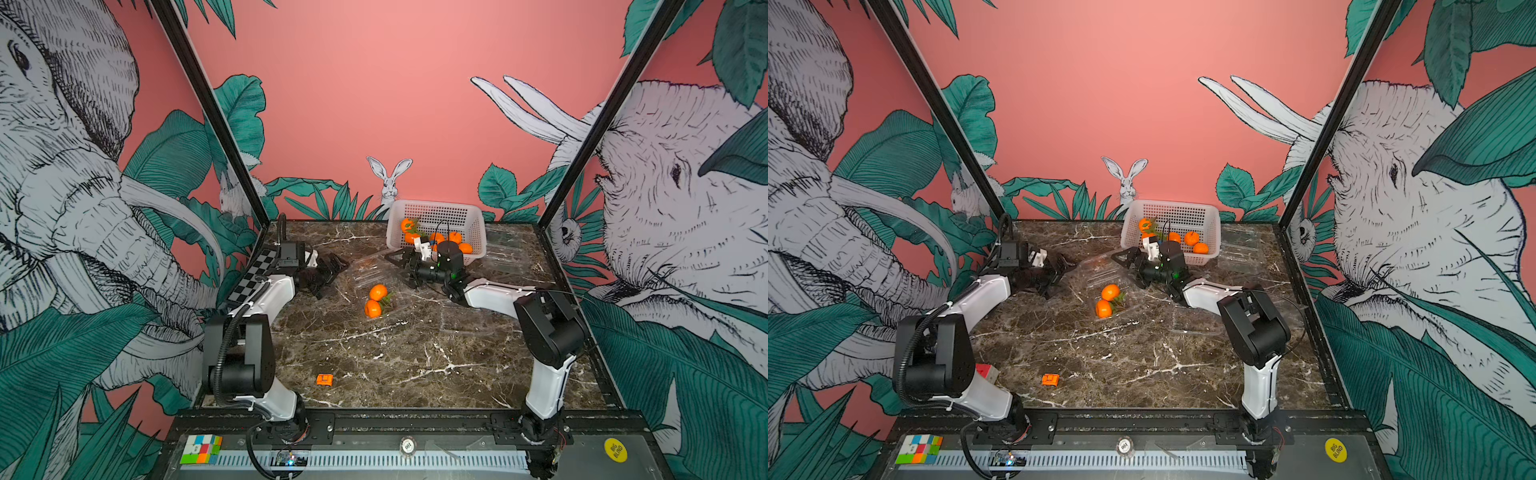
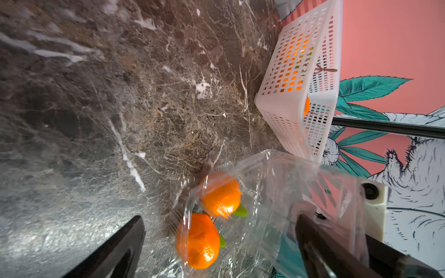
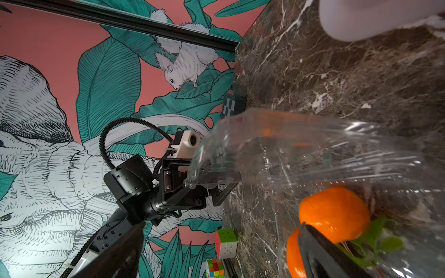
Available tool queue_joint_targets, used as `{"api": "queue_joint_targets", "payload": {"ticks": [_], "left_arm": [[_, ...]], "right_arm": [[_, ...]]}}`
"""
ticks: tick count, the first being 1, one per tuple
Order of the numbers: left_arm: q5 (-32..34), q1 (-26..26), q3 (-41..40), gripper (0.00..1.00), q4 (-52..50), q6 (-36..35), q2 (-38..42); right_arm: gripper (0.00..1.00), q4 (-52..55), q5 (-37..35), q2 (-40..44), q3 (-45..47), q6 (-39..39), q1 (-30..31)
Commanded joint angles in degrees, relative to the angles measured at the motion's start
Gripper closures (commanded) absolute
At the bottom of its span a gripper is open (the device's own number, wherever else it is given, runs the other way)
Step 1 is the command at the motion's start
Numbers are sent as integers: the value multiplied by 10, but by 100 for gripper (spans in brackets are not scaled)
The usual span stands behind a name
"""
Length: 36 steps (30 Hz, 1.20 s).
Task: Take oranges out of containers
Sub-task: Open the packing box at the center of the board, then pick up the orange from the packing box.
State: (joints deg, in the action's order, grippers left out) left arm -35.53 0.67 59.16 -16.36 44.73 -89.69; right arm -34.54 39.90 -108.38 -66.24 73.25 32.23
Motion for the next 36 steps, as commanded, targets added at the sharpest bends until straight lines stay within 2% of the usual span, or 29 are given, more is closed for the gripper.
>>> {"api": "queue_joint_targets", "payload": {"ticks": [1, 8, 12, 13, 16, 18, 24, 27, 32, 36], "left_arm": [[6, -8, 25, 1, -32, -22, 32], [6, -10, 62, 1, -53, -31, 40], [1, -10, 61, 1, -47, -31, 46], [-3, -9, 59, 1, -44, -29, 48], [-21, -7, 53, 1, -28, -22, 54], [-35, 0, 41, 1, -9, -8, 58], [-53, 48, -35, 1, 93, 84, 79], [-52, 79, -76, 1, 153, 137, 87], [-34, 111, -124, 1, 193, 175, 100], [-21, 117, -169, 1, 223, 196, 106]], "right_arm": [[2, 35, 10, 23, -39, -37, -3], [1, 71, 9, 4, -77, -60, -11], [1, 133, 16, 3, -114, -100, -13], [1, 156, 15, 7, -120, -113, -13], [1, 314, -20, 31, -137, -208, -11], [4, 411, -49, 45, -135, -273, -8], [21, 558, -112, 49, -119, -412, 20], [28, 584, -134, 42, -111, -451, 34], [39, 627, -177, 19, -128, -502, 56], [40, 614, -173, -4, -142, -502, 72]]}}
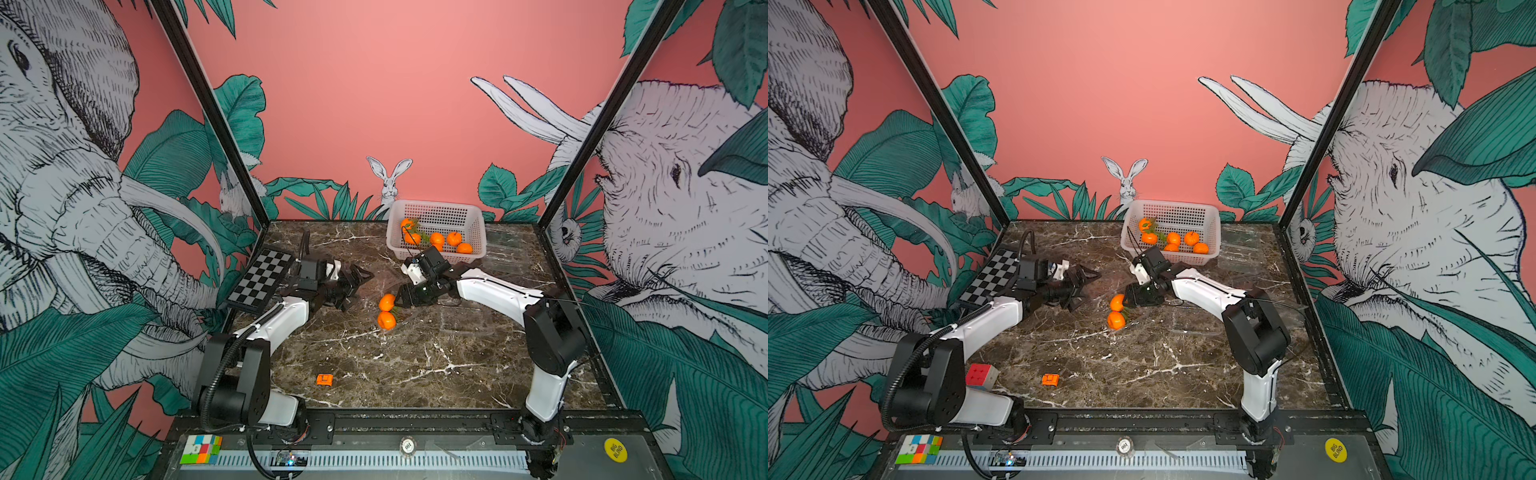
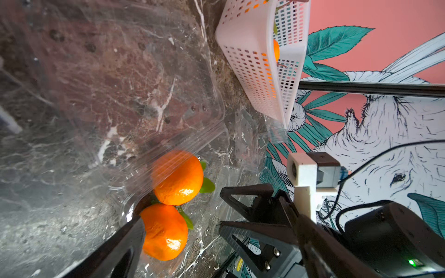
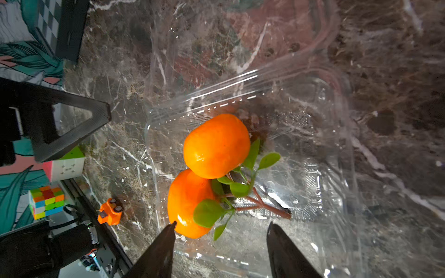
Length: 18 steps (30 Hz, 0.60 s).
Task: Take oranges out of containers
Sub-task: Pick up the orange from the packing box.
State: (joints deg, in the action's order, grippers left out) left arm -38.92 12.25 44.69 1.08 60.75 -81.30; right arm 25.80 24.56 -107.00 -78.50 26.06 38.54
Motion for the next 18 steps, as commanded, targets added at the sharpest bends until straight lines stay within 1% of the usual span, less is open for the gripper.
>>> {"api": "queue_joint_targets", "payload": {"ticks": [1, 3, 7, 11, 14, 18], "left_arm": [[13, 1, -34, 1, 59, 45, 20], [16, 1, -55, 1, 94, 68, 13], [10, 0, -72, 1, 148, 105, -6], [10, 1, -74, 1, 158, 111, -15], [9, 1, -75, 1, 156, 106, -18], [9, 0, -74, 1, 156, 105, -22]], "right_arm": [[39, 9, -24, -25, -23, -27, 12], [35, -2, -31, -38, -28, -15, 19], [27, -15, -50, -60, -43, 9, 29], [18, -29, -66, -74, -52, 22, 32], [15, -45, -70, -83, -57, 33, 34], [15, -39, -79, -112, -80, 39, 41]]}}
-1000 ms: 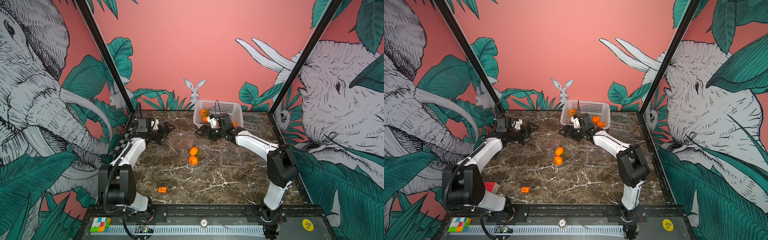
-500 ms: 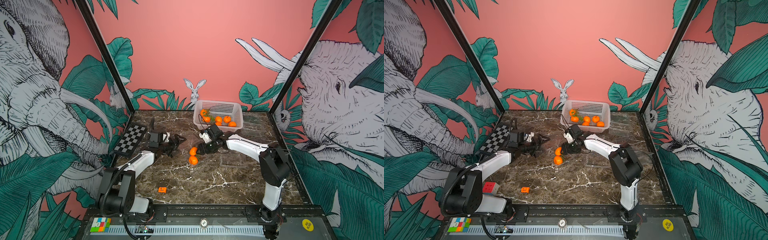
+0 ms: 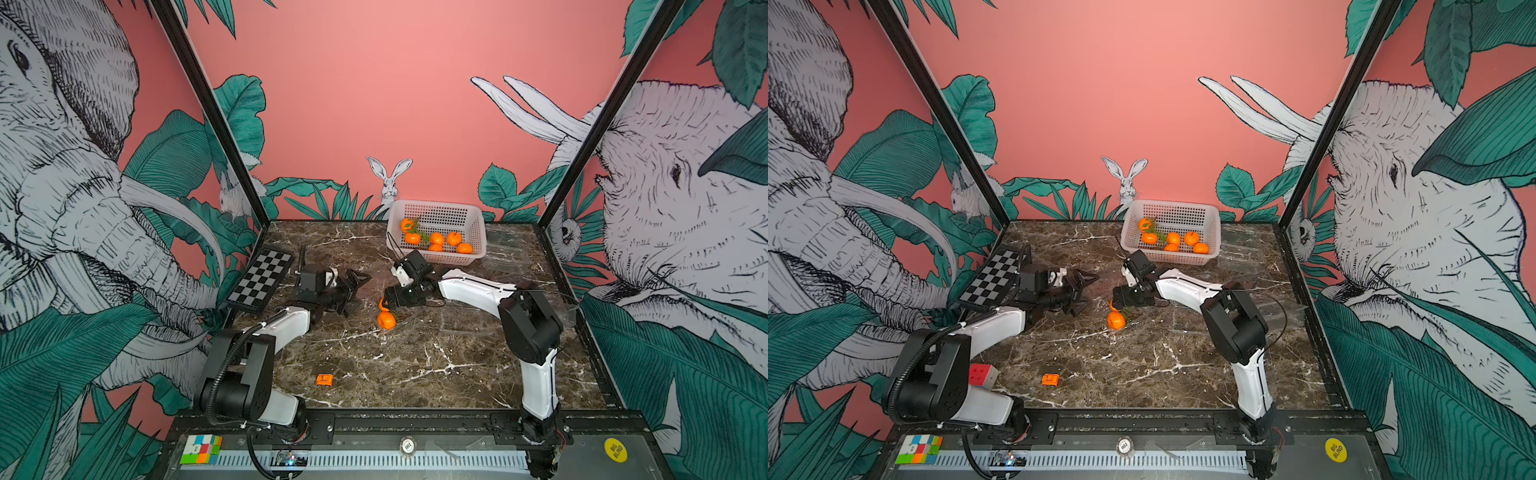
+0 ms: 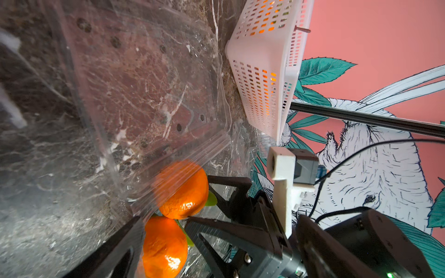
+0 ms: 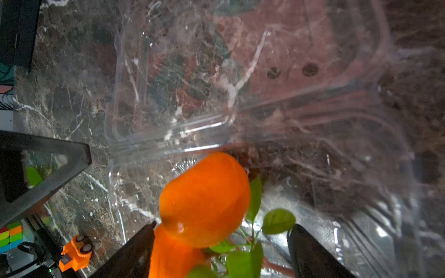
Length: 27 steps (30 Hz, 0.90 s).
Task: Take oranges out of containers
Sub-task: Pick up the orange from the packing box.
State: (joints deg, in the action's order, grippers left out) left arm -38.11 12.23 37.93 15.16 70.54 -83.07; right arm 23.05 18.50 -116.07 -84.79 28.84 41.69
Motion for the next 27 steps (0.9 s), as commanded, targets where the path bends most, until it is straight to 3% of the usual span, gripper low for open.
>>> {"api": "queue_joint_targets", "payload": {"ticks": [1, 15, 27], "left_arm": [[0, 0, -8, 1, 15, 7, -3], [-2, -15, 1, 1, -17, -16, 11], [26, -14, 72, 1, -150, -107, 58]], "right_arm": [[16, -15, -21, -27, -19, 15, 11], [39, -8, -38, -45, -36, 40, 16], [42, 47, -55, -4, -92, 37, 2]]}}
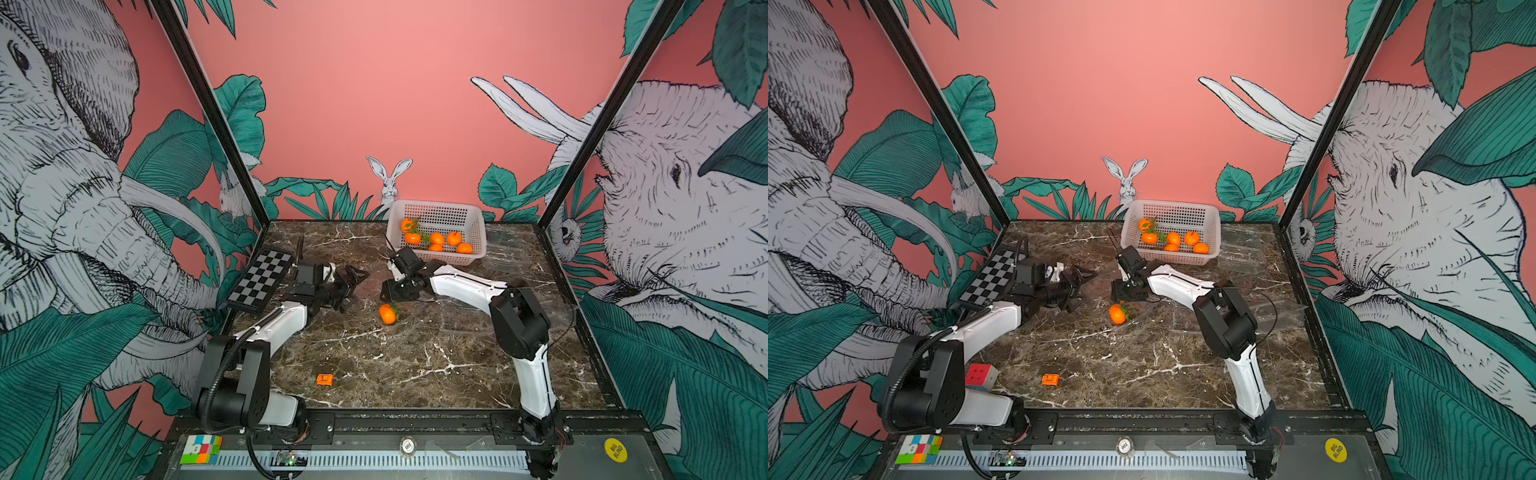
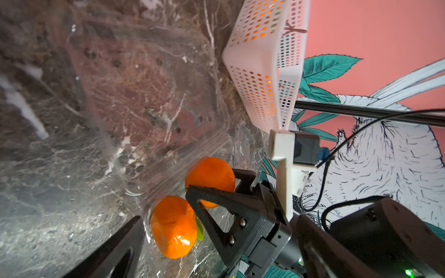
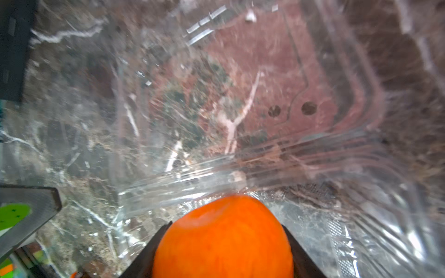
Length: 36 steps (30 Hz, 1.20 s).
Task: Take oranges out of containers
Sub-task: Pick up the orange from the packing box, then place the orange in the basket.
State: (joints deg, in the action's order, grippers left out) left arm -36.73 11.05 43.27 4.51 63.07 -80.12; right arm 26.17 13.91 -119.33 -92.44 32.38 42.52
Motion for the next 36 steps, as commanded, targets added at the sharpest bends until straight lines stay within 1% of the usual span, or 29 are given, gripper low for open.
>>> {"api": "queue_joint_targets", "payload": {"ticks": [1, 10, 12, 19, 24, 26, 32, 36], "left_arm": [[12, -3, 20, 1, -45, -34, 32], [18, -3, 50, 1, -81, -62, 52], [38, -2, 62, 1, -87, -70, 55], [72, 24, 140, 1, -145, -128, 47], [97, 61, 204, 1, -158, -156, 14], [112, 80, 236, 1, -164, -168, -6], [147, 140, 355, 1, -169, -200, -94], [156, 166, 424, 1, -169, -213, -156]], "right_arm": [[43, 16, -7, 31, -17, 4, -9], [44, 12, 24, 50, -41, 21, -40], [44, 12, 30, 56, -51, 25, -51], [44, 16, 59, 64, -105, 46, -108], [44, -26, 94, 64, -133, 101, -166], [45, -51, 94, 64, -136, 131, -190], [46, -140, 92, 40, -150, 221, -255], [46, -171, 91, 2, -184, 255, -286]]}}
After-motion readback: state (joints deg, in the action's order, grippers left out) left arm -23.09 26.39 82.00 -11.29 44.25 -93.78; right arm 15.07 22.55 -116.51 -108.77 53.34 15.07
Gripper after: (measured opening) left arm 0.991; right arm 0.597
